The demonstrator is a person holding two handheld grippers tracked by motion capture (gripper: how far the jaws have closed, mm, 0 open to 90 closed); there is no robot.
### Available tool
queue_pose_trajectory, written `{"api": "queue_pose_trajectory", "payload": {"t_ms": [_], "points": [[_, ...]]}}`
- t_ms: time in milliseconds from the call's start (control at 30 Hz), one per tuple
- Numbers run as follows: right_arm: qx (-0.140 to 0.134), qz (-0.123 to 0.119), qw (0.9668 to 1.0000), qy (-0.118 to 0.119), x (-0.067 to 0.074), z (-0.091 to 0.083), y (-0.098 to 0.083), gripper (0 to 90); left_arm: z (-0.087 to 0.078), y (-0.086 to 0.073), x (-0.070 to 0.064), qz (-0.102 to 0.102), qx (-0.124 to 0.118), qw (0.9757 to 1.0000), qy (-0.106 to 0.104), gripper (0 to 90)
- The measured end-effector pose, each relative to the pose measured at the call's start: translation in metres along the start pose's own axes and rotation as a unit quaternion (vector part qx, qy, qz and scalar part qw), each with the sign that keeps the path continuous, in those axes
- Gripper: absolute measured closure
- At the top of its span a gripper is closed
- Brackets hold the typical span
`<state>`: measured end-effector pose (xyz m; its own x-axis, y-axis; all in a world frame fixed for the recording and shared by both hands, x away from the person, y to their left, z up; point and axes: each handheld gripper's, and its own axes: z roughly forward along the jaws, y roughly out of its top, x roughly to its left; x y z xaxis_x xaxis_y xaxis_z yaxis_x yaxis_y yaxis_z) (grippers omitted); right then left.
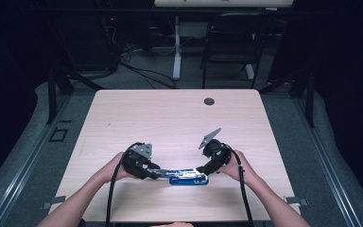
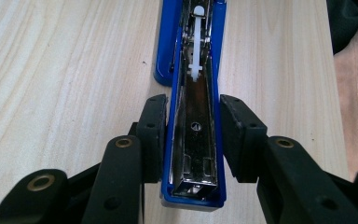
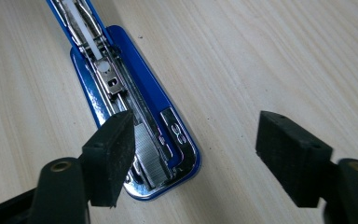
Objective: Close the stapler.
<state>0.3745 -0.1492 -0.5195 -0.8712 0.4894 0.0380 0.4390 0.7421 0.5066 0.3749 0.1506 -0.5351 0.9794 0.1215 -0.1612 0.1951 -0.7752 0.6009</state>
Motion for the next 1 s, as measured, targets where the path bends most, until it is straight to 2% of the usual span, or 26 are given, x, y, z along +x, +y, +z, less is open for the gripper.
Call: {"api": "queue_pose_trajectory", "payload": {"t_ms": [233,367,433,500,533,733,1000], "points": [[0.003,-0.005,1.0,-0.006,0.0023,0.0001,0.0006,31.4,-0.0013,-0.0002,0.0014,-0.003,0.0,1.0,-0.009,63.3],[0.0,-0.006,1.0,-0.007,0.0021,-0.0008,0.0006,32.5,-0.0007,-0.0001,0.0009,-0.003,-0.005,1.0,-0.005,63.4],[0.0,-0.007,0.9999,-0.007,0.0021,-0.0013,0.0006,32.5,-0.0007,0.0005,0.0006,-0.001,-0.001,1.0,-0.003,63.3],[0.0,-0.007,0.9999,-0.008,0.002,-0.001,0.0005,32.6,-0.0013,0.0018,-0.0005,0.003,0.014,0.9999,0.009,63.2],[0.001,-0.006,0.9999,-0.008,0.0019,-0.0008,0.0005,32.7,0.0,0.0011,-0.0001,-0.001,0.007,1.0,0.0,63.1],[0.009,-0.008,0.9999,-0.007,0.002,0.0005,0.0003,33.2,0.0011,0.0011,-0.0006,-0.002,0.009,1.0,0.002,62.7],[-0.003,-0.007,0.9999,-0.01,0.0036,-0.0006,0.0006,38.9,-0.003,0.005,-0.0037,0.005,0.003,1.0,0.008,63.7]]}}
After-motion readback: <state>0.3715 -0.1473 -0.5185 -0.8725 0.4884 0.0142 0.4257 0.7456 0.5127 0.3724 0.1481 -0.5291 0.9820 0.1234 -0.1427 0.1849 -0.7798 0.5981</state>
